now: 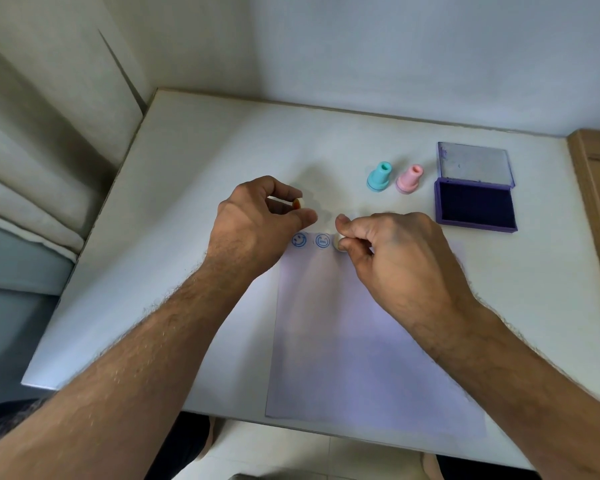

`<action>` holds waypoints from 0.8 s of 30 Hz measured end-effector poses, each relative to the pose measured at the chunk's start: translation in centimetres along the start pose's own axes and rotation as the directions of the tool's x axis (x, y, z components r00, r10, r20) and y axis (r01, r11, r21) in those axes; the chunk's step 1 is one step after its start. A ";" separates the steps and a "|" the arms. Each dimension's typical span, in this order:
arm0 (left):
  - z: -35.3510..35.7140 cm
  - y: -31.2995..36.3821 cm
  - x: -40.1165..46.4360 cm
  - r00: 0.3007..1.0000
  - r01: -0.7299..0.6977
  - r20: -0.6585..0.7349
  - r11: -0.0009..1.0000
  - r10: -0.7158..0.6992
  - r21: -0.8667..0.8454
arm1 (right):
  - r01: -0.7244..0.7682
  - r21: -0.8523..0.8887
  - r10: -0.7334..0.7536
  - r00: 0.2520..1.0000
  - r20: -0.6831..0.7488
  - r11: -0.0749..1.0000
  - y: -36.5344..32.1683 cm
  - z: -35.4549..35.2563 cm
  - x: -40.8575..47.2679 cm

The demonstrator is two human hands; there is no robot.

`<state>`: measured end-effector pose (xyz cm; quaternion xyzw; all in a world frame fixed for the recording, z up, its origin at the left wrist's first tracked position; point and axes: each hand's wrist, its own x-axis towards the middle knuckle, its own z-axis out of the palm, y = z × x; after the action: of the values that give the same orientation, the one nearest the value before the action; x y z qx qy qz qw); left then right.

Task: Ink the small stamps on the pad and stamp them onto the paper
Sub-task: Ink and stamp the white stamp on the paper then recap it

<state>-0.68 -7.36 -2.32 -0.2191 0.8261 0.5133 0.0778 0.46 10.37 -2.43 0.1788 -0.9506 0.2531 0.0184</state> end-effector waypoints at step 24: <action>-0.3 0.7 0.1 0.999 -0.045 -0.016 0.998 0.044 -0.035 | 0.024 -0.004 -0.024 0.999 0.035 1.000 0.3 -0.9 0.6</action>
<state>-1.05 -7.36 -1.64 -0.2060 0.8222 0.5277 0.0562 -0.22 10.86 -1.75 0.1948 -0.9491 0.2476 0.0051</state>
